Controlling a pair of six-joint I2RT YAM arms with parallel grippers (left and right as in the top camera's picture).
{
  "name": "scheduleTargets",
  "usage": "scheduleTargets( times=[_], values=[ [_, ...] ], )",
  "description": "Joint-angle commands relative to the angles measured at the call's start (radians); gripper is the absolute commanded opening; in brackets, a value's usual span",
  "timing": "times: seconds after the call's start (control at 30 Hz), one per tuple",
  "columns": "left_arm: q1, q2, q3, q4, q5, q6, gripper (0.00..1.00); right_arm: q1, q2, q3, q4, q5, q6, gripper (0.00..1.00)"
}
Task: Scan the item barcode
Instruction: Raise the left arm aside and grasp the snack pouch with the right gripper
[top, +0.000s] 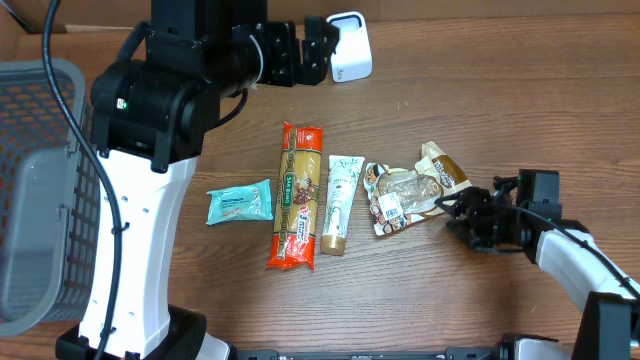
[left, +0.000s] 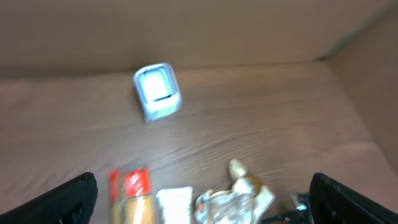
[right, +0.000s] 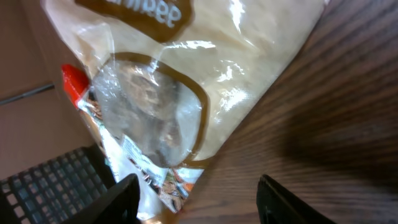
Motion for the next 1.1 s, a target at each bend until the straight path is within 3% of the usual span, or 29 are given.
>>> scheduleTargets(
  times=[0.0,0.07,0.13,0.3,0.47,0.83,1.07],
  values=[
    [0.095,0.002,0.007,-0.084,-0.167,-0.118,1.0,0.023,-0.017,-0.126,0.164,-0.005,0.108,0.63],
    [0.145,0.003,0.007,-0.114,-0.169,-0.127,1.0,0.024,-0.016,-0.18,0.314,0.017,0.144,0.64],
    [0.202,0.006,0.006,-0.142,-0.169,-0.127,1.0,0.024,-0.016,-0.219,0.448,0.064,0.148,0.72],
    [0.249,0.008,0.006,-0.161,-0.17,-0.126,0.99,0.067,0.048,-0.221,0.609,0.087,0.096,0.74],
    [0.249,0.008,0.006,-0.168,-0.169,-0.126,1.0,0.162,0.161,-0.217,0.706,0.121,0.101,0.76],
    [0.249,0.008,0.006,-0.168,-0.169,-0.126,1.0,0.172,0.256,-0.192,0.83,0.108,0.089,0.82],
    [0.249,0.008,0.006,-0.168,-0.169,-0.126,1.0,0.291,0.297,-0.172,0.889,0.407,0.034,0.88]
  ],
)
